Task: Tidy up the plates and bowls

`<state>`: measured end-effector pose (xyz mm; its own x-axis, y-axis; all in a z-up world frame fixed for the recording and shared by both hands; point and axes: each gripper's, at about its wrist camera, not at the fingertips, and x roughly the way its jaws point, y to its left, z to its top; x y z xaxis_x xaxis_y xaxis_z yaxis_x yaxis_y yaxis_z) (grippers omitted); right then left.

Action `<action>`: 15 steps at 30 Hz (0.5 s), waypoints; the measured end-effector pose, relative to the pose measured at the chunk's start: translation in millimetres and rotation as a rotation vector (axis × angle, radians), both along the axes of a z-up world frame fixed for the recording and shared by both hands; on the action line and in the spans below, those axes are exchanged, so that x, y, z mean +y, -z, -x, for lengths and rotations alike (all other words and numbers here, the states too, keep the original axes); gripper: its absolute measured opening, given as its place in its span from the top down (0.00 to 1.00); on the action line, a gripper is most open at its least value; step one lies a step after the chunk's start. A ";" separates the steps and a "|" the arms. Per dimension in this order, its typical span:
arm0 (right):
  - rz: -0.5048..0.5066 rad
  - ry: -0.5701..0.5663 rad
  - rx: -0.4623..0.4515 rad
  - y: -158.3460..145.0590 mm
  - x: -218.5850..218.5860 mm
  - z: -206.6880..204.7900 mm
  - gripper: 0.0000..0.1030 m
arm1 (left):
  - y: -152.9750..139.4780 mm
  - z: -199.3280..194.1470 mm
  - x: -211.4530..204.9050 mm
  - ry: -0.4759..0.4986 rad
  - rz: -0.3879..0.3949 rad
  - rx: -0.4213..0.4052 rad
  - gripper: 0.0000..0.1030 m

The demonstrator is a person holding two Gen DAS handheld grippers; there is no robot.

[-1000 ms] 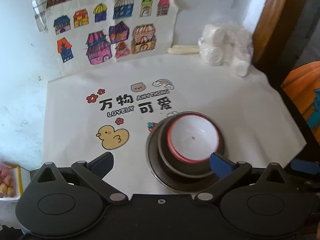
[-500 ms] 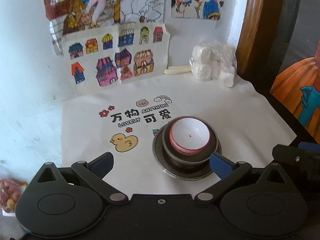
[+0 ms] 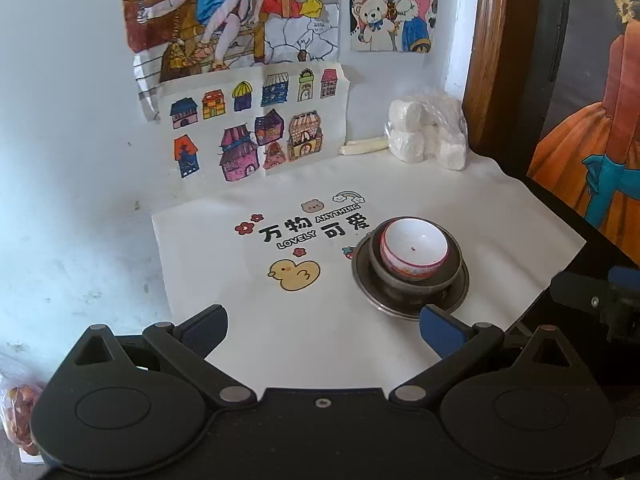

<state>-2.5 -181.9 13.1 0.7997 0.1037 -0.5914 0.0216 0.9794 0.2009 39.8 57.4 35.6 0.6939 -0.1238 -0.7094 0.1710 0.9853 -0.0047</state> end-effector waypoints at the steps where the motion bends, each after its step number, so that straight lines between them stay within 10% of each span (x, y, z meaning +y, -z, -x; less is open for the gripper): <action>1: 0.004 0.008 -0.001 0.1 4.1 5.1 0.00 | -0.7 2.5 3.1 0.003 0.002 -0.005 0.01; 15: 0.059 0.069 0.025 3.9 24.3 48.0 0.00 | 6.2 25.8 8.6 0.111 -0.009 0.008 0.03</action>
